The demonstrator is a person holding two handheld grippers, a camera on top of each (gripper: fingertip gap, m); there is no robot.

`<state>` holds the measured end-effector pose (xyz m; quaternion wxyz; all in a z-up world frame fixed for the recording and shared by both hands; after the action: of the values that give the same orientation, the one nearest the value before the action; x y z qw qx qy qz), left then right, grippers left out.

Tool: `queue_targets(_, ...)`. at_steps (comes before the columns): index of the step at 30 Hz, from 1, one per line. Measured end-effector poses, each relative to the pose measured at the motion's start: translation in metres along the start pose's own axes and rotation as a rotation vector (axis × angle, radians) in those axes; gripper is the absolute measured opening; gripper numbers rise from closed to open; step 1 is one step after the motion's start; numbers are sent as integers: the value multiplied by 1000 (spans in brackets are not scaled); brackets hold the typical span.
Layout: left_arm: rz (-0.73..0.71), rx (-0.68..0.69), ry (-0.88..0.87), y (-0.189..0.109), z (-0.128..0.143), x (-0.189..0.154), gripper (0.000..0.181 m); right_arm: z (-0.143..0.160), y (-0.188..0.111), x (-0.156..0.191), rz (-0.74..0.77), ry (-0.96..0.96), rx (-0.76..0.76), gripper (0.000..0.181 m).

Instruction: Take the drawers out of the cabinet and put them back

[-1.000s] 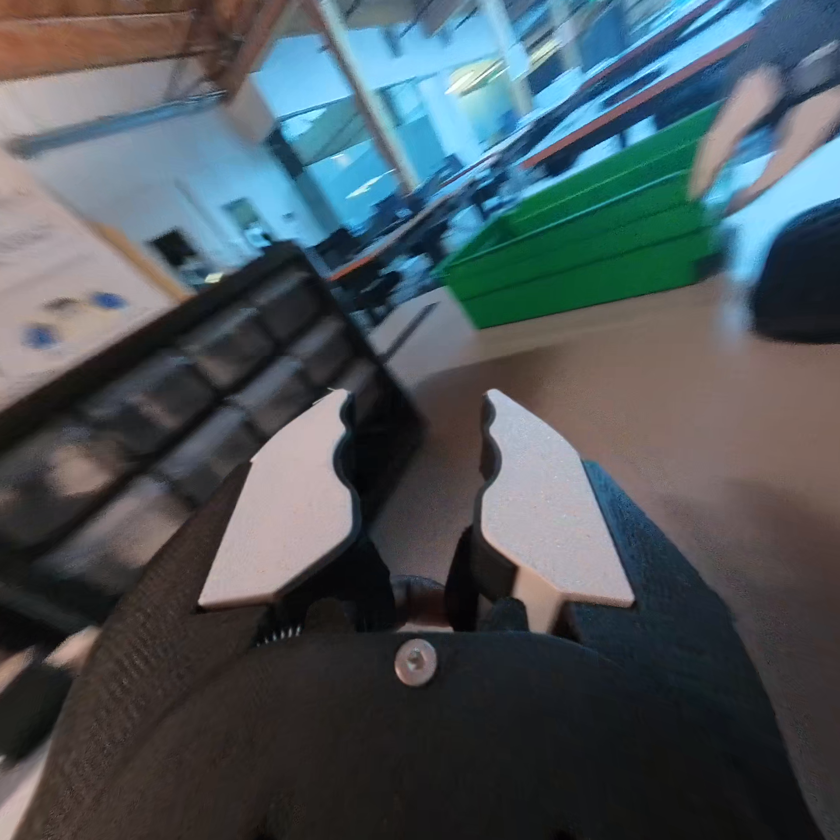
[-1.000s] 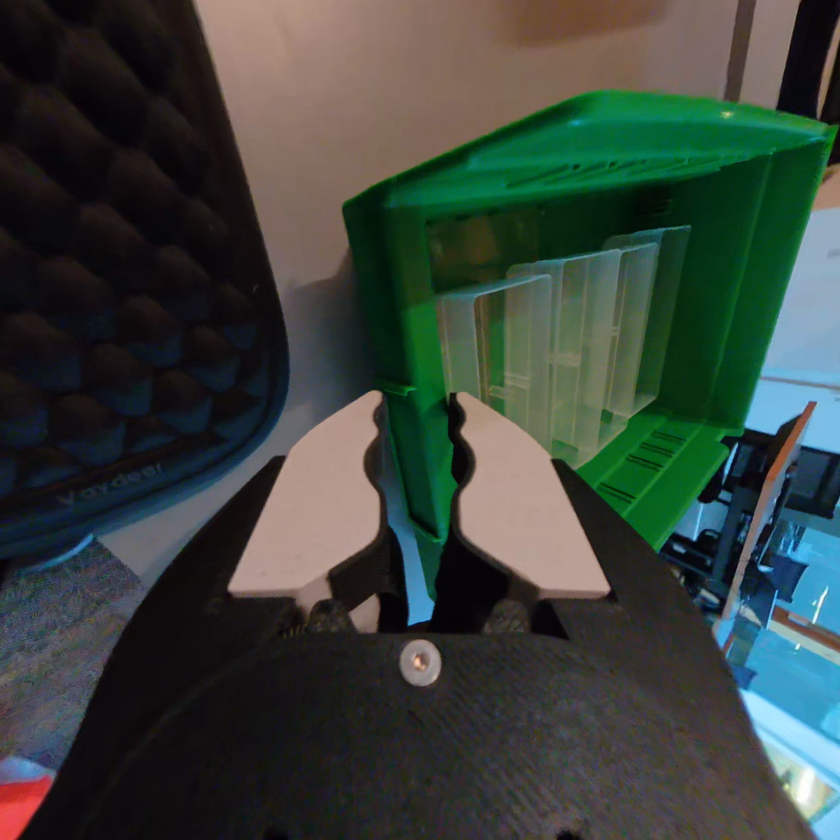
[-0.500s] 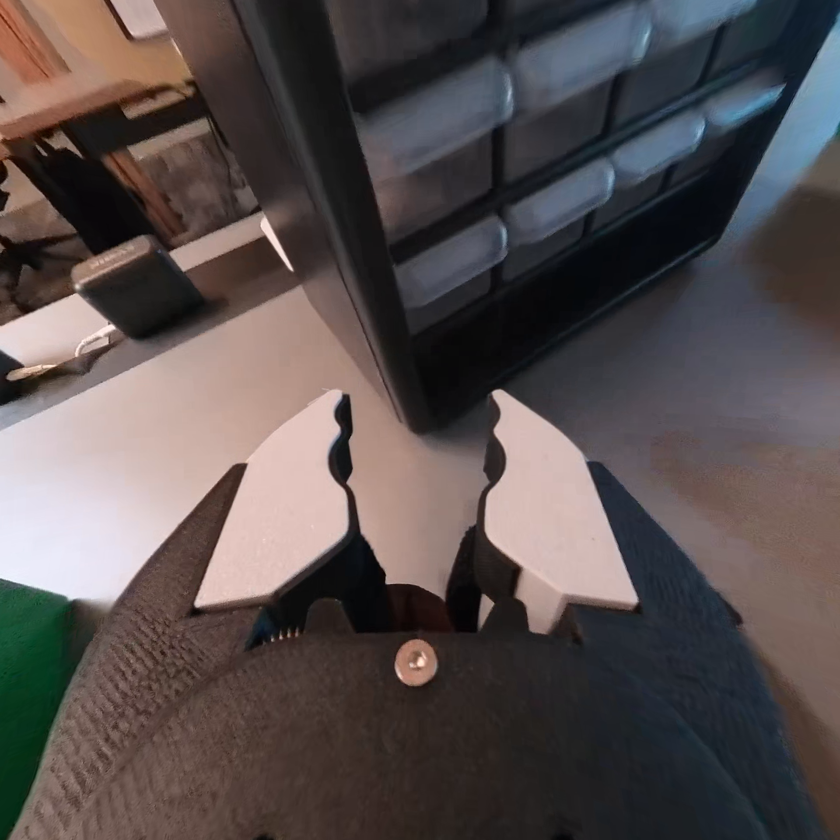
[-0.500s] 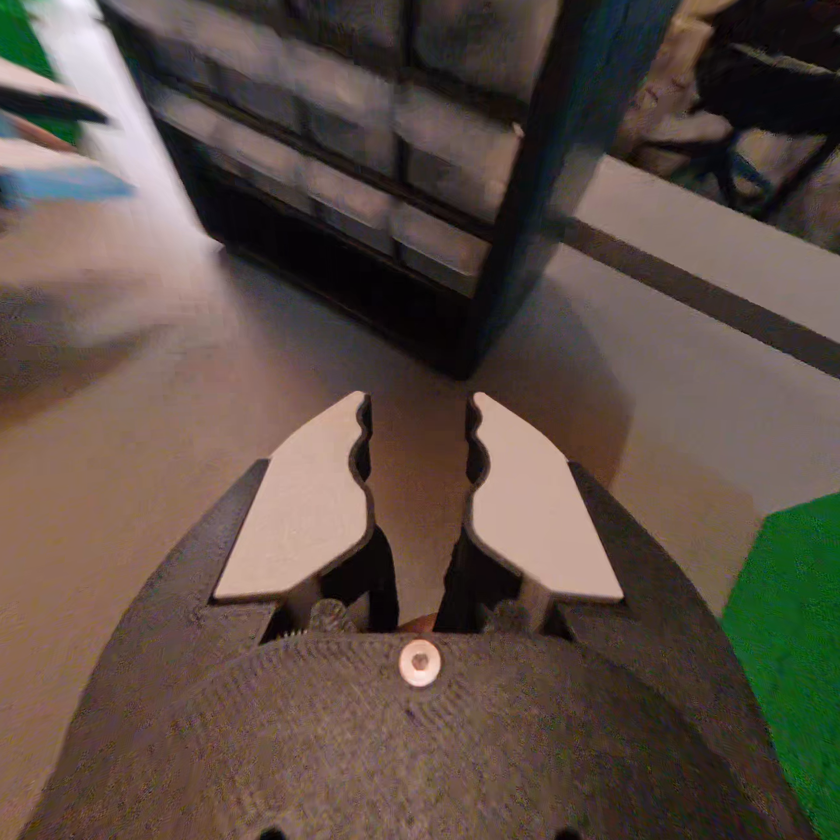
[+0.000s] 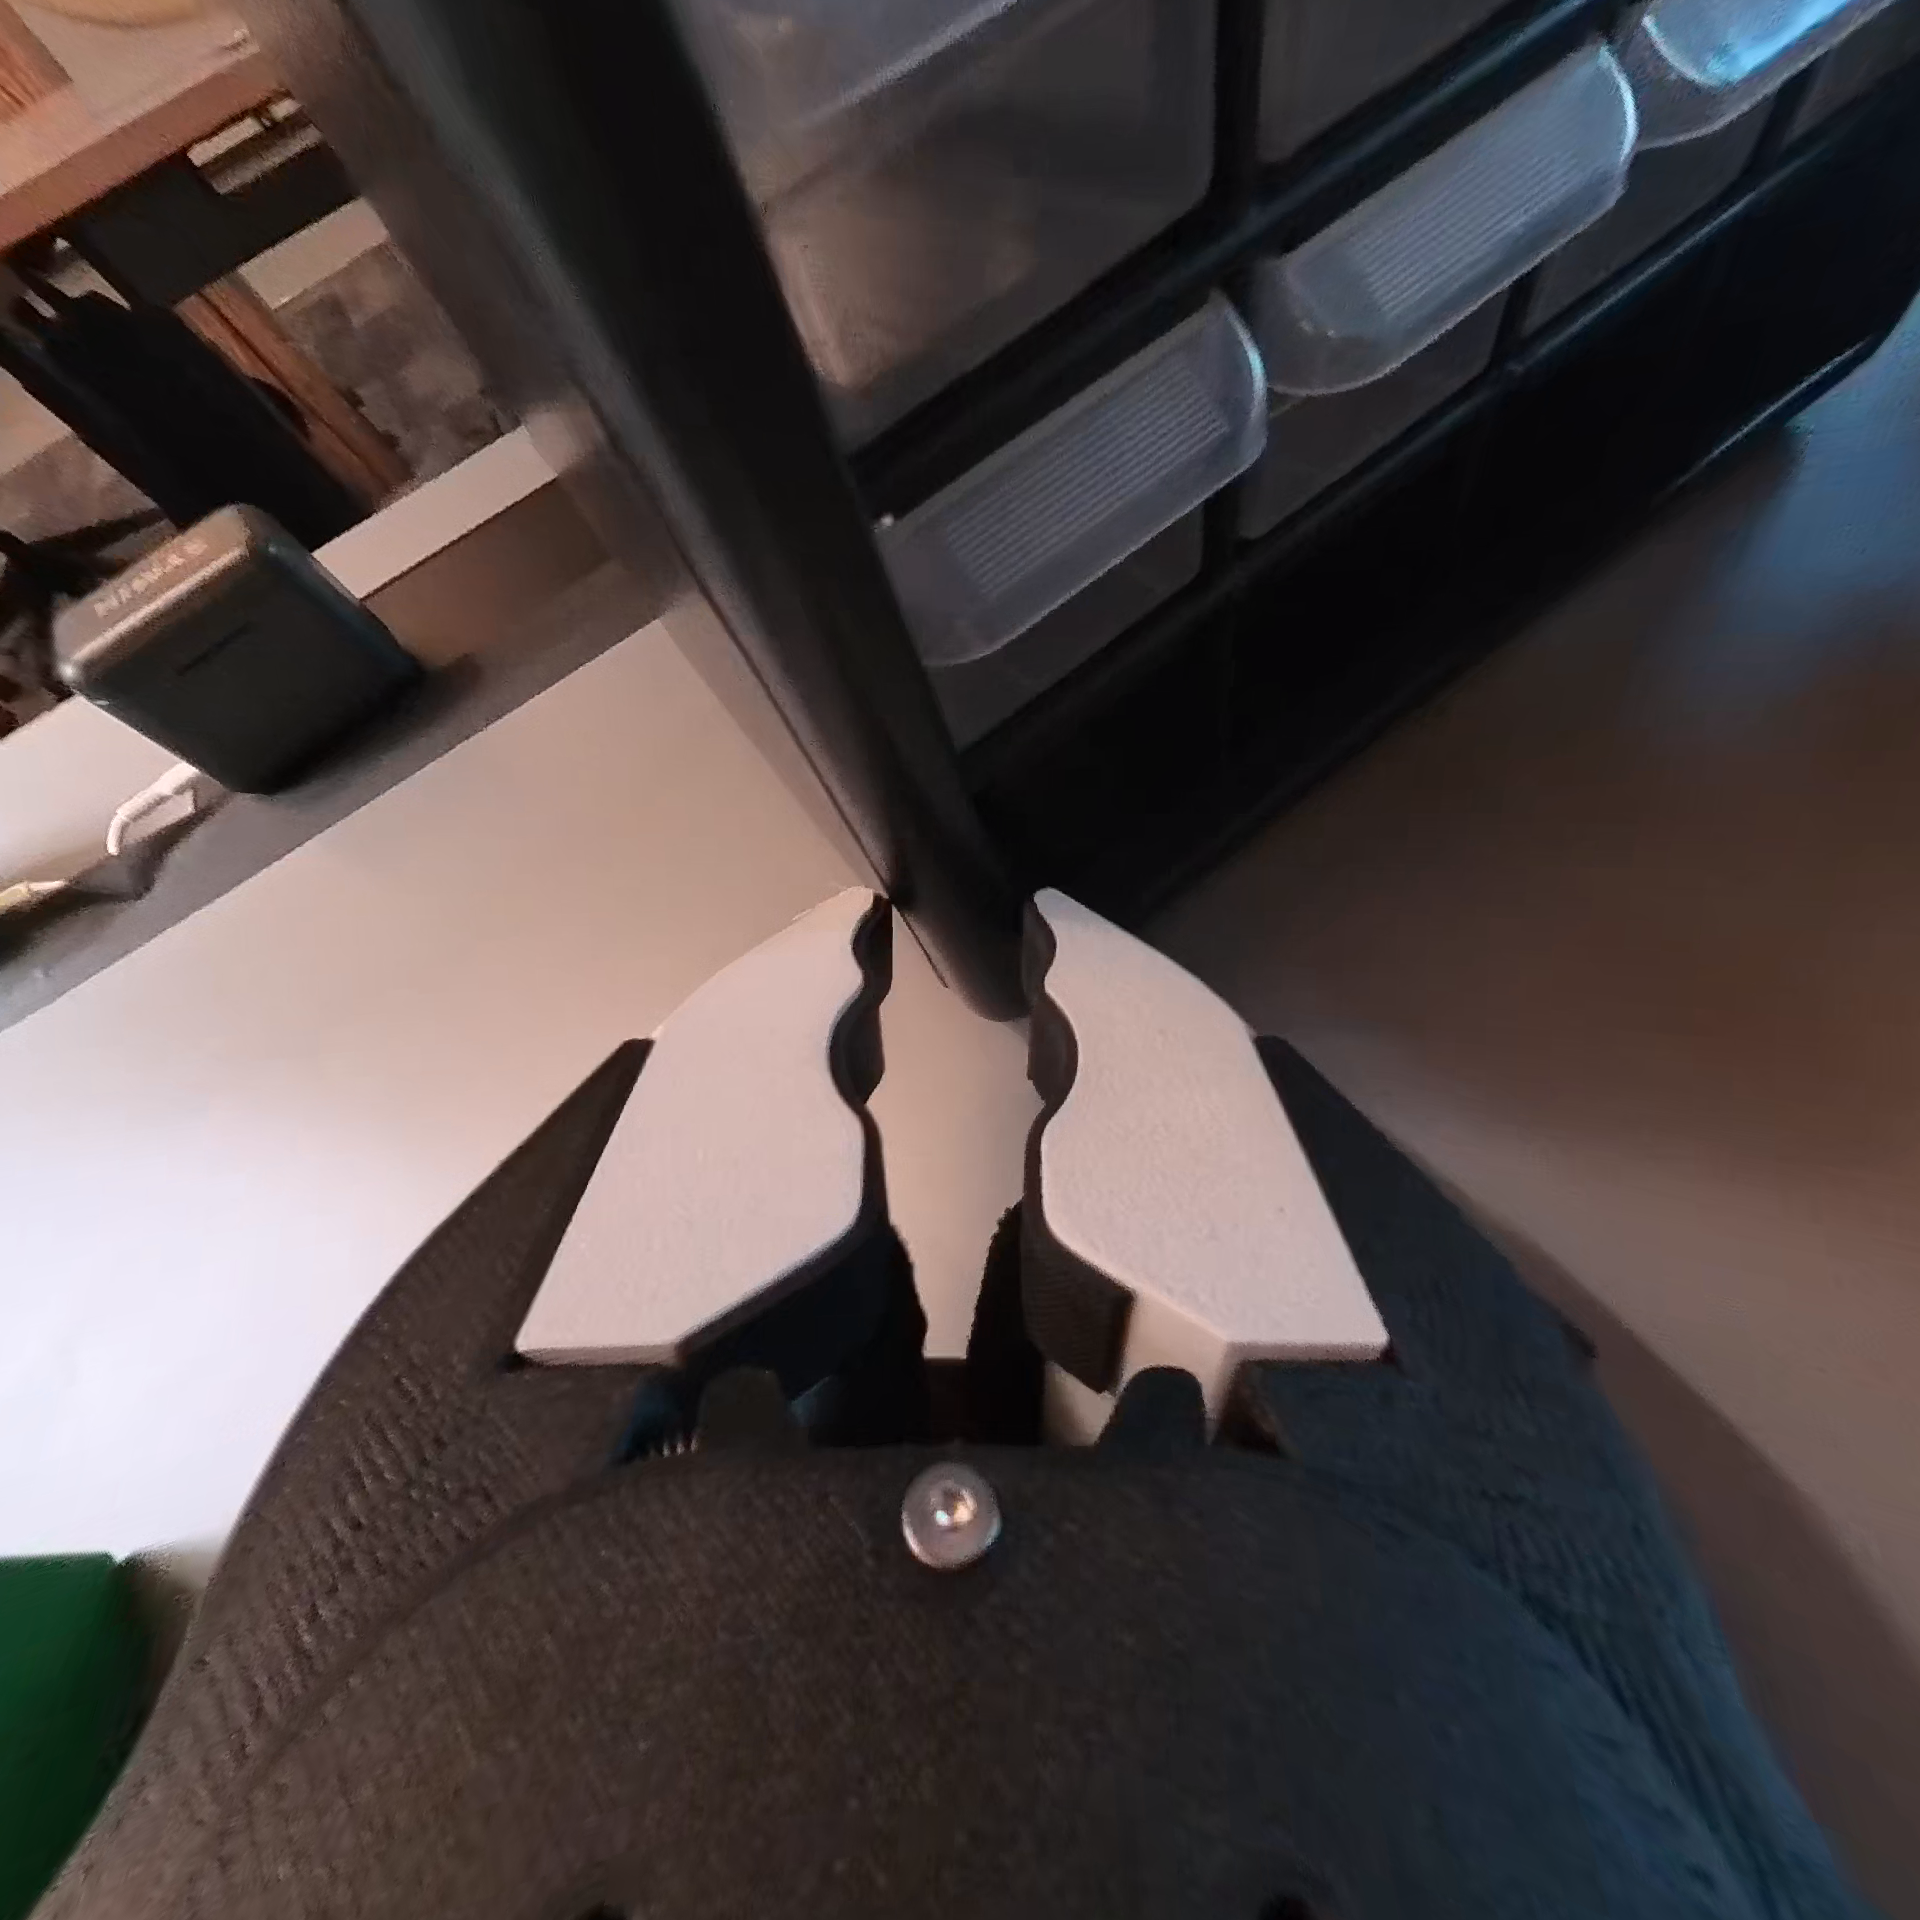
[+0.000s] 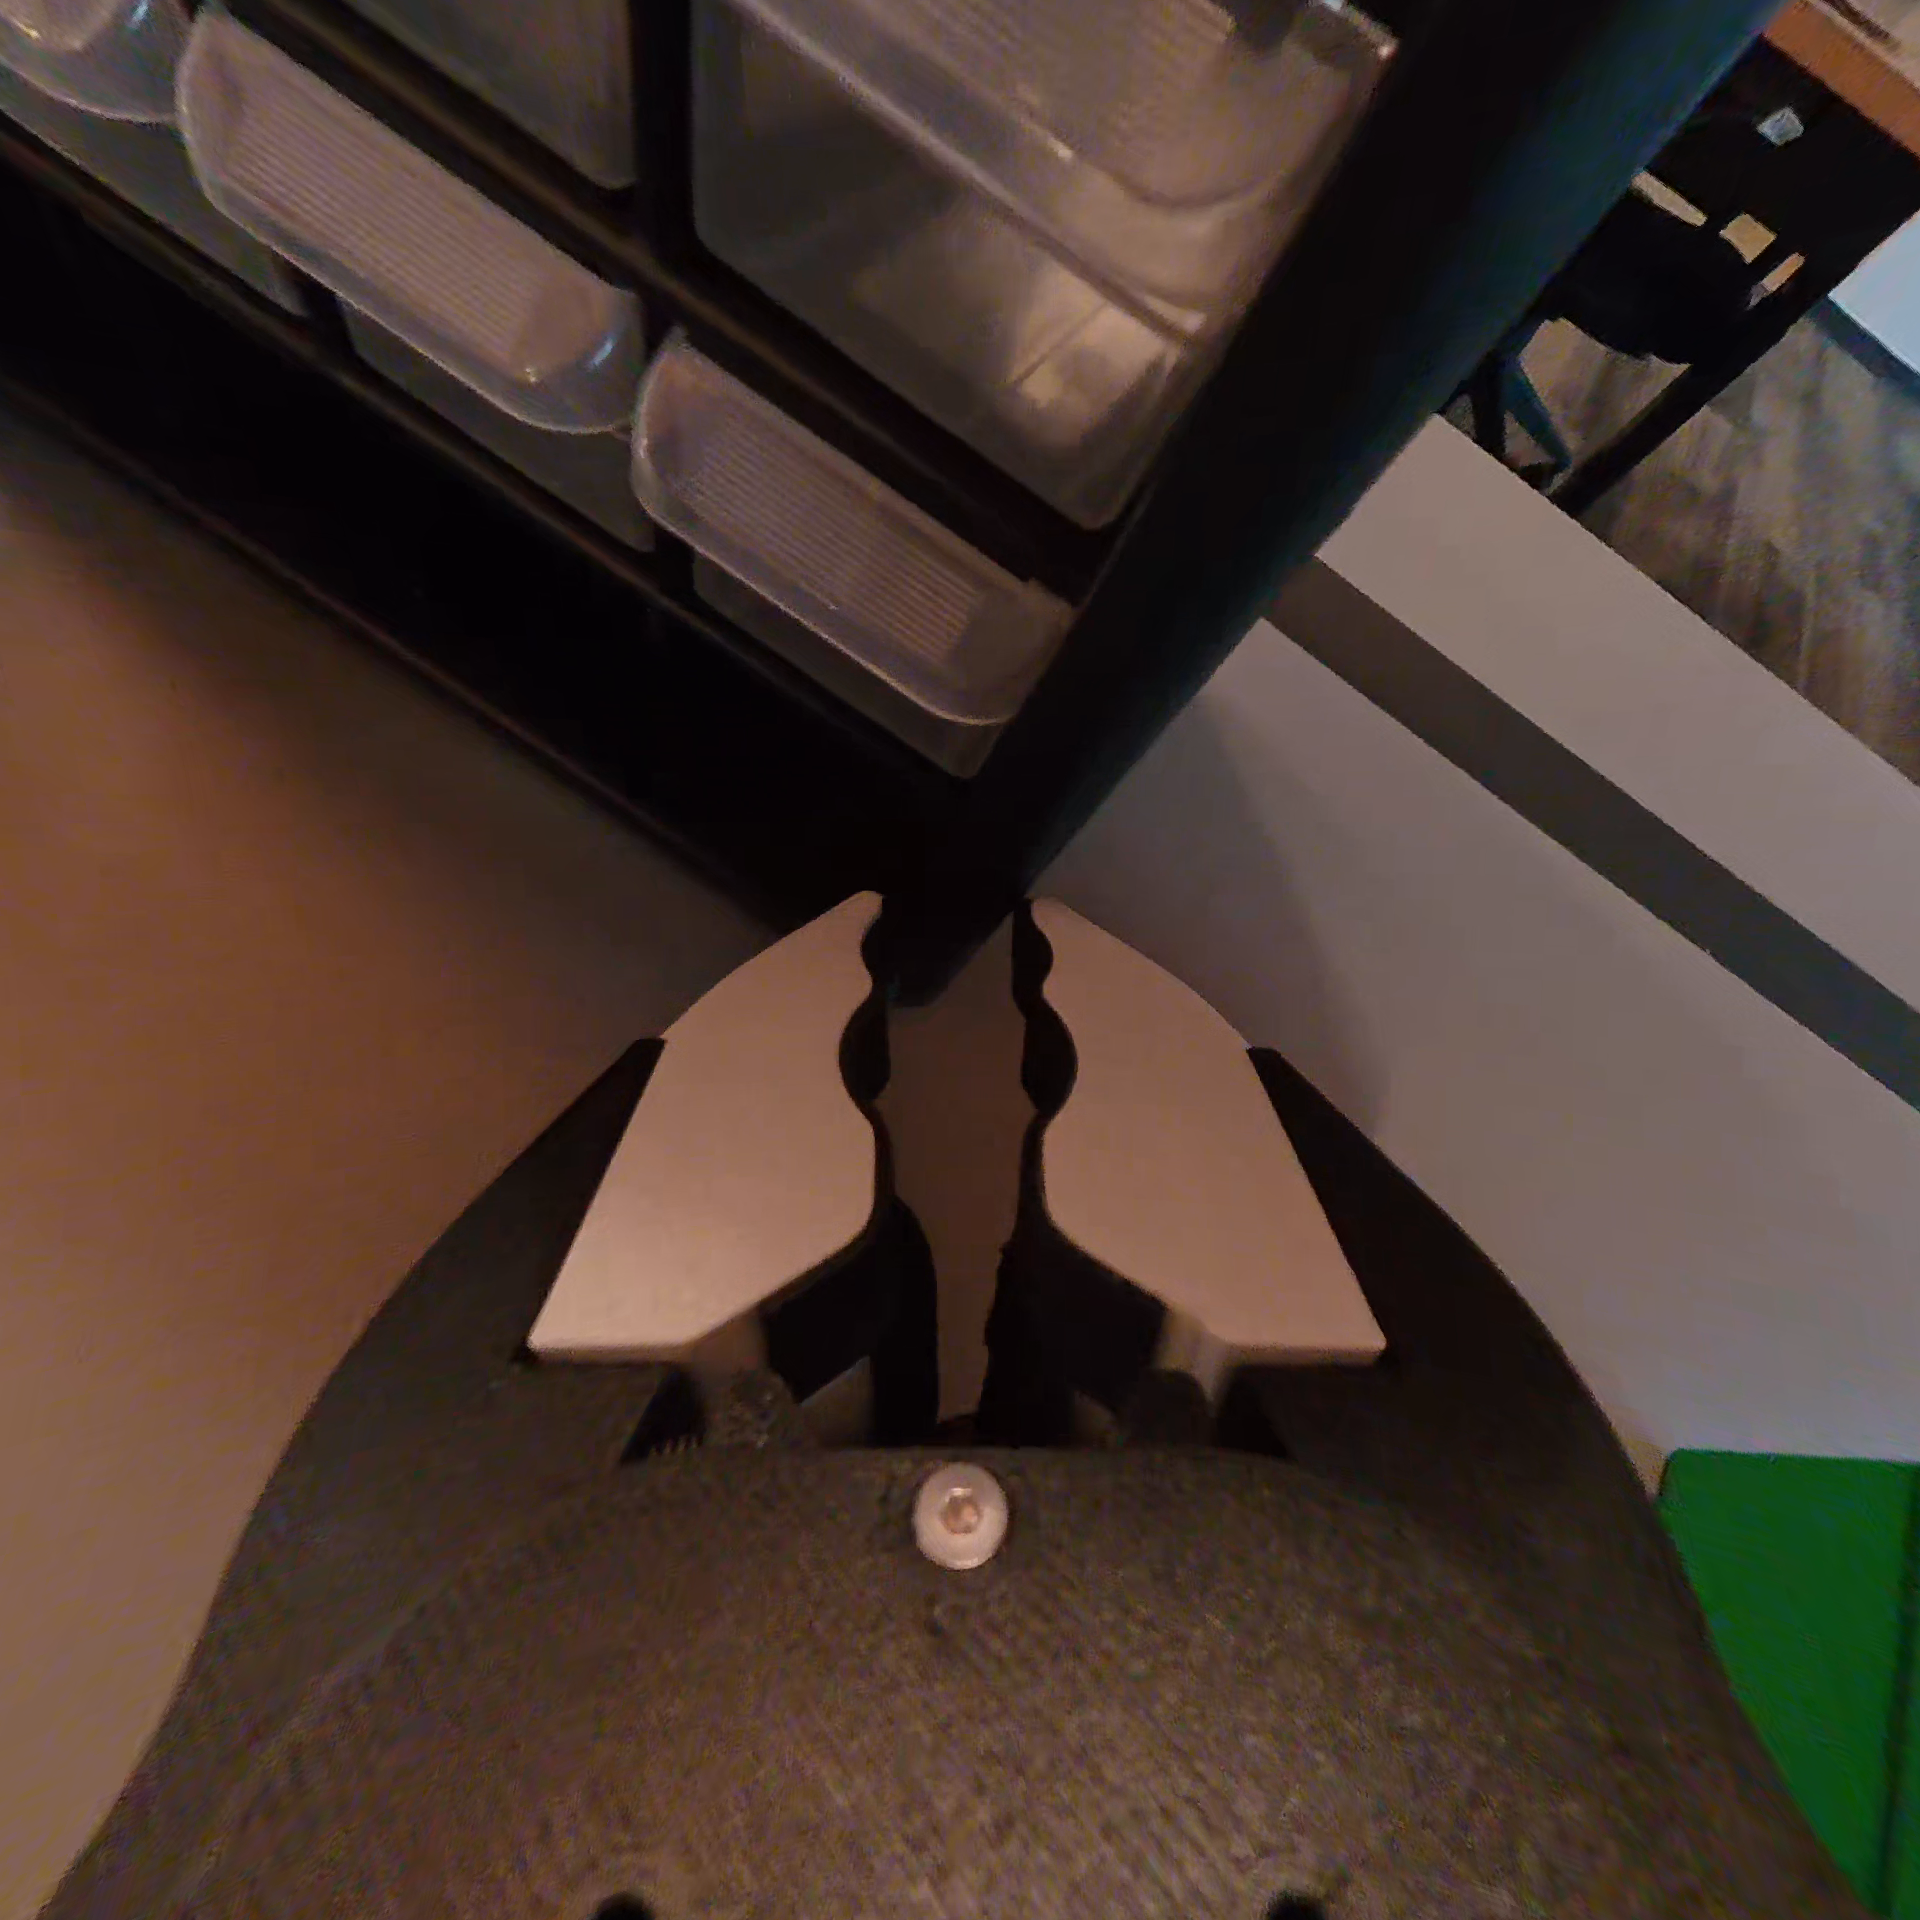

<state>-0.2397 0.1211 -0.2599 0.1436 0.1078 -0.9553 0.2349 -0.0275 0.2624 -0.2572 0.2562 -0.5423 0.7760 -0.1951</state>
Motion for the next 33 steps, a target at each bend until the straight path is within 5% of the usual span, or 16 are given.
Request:
queue_targets(15,-71,64,-8,52,-13,32,22,-23,37,-23,29,49,3,21)
queue_targets(24,-76,45,-40,52,-13,32,22,-25,41,-27,21,59,-3,20)
queue_targets(27,-74,4,-8,37,-19,29,35,-19,42,-23,-3,68,33,24)
queue_targets(33,30,-166,58,-65,-39,-2,52,6,0,11,-111,65,132,88)
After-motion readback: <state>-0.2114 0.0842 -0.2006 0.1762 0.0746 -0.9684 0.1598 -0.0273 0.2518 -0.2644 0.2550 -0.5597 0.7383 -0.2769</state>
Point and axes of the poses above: each gripper's, where its closed fingertips meet, y out along the fingers, z out of its underside, x = y × z across the jaws, the point moved 1 cm from there along -y, back along the fingers, and after that the axes turned 10 degrees about -z, right-handed, at the moved point
